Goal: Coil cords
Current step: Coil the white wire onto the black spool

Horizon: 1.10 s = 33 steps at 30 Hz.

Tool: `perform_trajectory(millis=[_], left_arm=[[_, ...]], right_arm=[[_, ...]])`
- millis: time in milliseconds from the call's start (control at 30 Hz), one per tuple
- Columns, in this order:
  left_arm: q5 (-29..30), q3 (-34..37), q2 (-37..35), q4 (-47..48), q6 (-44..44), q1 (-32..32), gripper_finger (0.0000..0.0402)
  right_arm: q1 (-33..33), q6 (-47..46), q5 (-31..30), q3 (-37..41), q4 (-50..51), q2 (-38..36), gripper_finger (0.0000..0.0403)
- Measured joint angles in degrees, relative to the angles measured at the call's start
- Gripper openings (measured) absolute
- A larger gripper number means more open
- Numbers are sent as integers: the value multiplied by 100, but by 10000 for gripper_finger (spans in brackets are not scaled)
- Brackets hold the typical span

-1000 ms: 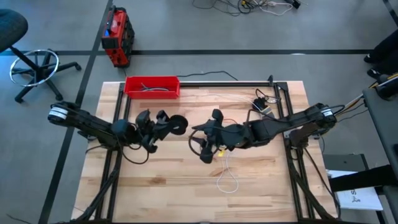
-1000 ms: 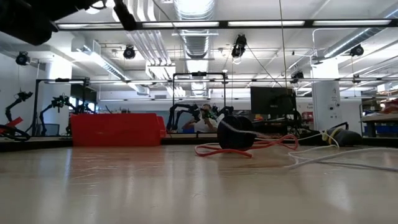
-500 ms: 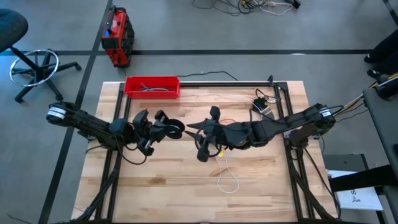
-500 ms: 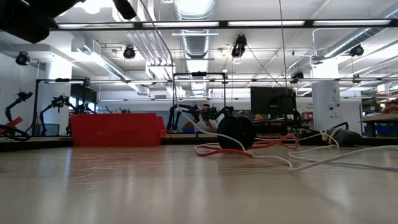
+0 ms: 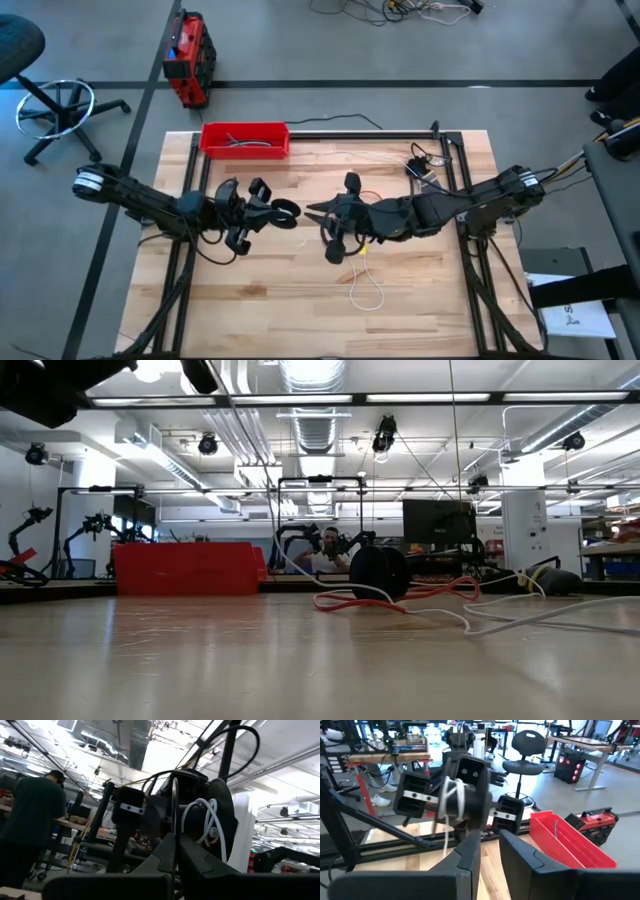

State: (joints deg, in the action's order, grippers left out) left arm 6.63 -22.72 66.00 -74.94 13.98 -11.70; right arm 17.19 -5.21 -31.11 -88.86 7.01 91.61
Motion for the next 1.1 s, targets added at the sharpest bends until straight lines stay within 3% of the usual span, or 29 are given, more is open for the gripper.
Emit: perform_trajectory(millis=[533, 900, 1100], left_arm=[[-15, 0, 19, 31, -1, 0, 0], [-16, 0, 26, 24, -41, 3, 0], [-23, 0, -40, 39, -151, 2, 7]], right_arm=[[-111, -22, 174, 4, -408, 263, 85], [-319, -467, 714, 2, -626, 344, 10], [-322, -403, 712, 13, -830, 352, 3]])
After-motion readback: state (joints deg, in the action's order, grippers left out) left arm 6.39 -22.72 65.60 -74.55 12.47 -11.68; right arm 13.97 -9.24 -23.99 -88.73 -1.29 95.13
